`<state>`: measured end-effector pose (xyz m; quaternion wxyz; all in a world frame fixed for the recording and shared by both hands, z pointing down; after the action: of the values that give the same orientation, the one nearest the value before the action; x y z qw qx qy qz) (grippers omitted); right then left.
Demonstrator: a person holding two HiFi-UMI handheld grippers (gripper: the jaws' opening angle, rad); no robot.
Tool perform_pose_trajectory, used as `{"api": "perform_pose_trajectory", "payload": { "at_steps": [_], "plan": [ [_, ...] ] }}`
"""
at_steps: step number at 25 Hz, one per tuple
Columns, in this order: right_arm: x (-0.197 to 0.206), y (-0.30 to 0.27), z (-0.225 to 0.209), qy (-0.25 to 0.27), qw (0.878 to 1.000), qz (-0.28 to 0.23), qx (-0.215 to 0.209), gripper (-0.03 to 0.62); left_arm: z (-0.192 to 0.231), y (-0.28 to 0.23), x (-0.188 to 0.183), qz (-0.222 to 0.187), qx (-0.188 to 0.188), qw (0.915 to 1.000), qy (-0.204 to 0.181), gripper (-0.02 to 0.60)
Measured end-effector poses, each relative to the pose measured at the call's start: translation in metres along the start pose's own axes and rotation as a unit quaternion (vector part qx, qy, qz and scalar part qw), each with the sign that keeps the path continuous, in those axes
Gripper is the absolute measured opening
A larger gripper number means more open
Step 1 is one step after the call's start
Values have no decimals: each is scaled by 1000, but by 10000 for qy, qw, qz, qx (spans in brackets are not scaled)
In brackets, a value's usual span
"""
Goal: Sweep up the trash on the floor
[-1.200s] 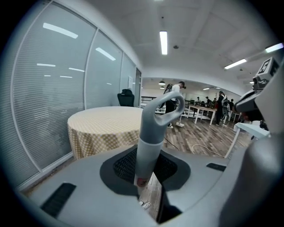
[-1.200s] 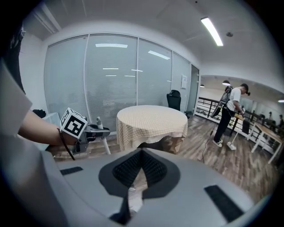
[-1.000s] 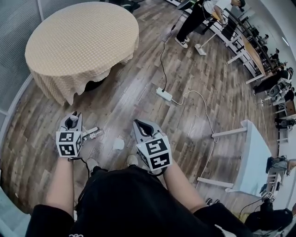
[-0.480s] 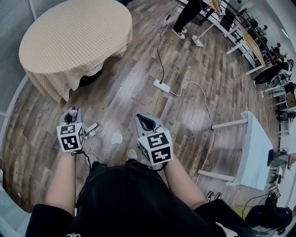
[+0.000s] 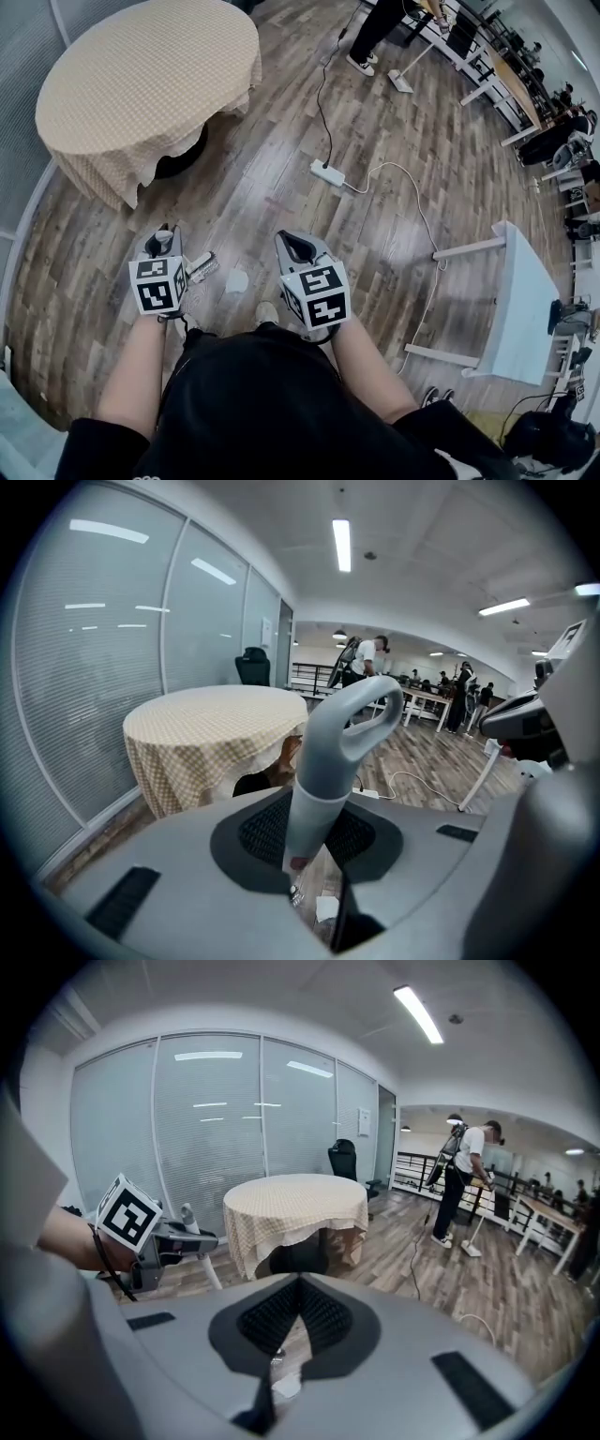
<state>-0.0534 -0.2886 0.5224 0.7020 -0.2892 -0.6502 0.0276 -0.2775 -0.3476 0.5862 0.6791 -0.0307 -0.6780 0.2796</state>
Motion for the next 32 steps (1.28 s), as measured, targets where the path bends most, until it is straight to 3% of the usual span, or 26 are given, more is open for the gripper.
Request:
{"api": "perform_pose_trajectory", "payload": {
  "at_steps": [13,20,27,32],
  "plan": [
    [24,23,-34,-330,9993,-7,198,12,-39,-3,2,-2,186,9998,100,74],
    [26,35,-45,-506,9979,-91,403,14,-64,-6,-7,-263,798,9948,-580,74],
    [38,61,-55,-669,9941,-146,838,12,-105,-31,-43,-609,1569,9797,-1091,74],
    [57,97,-76,-970,9862,-187,1328,14,-161,-40,-68,-768,2346,9570,-1526,74]
  ]
}}
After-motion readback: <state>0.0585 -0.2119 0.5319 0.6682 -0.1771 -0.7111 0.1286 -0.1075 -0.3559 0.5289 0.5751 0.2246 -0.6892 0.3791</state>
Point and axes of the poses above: the fingertips, and each gripper's own axes: y backward along the fingers, z to its left, x out of its underside, the point moved 2 cm from there along y, backward along the fingers, and after that the axes turned 12 degrees about -z, right-handed, at the moved point
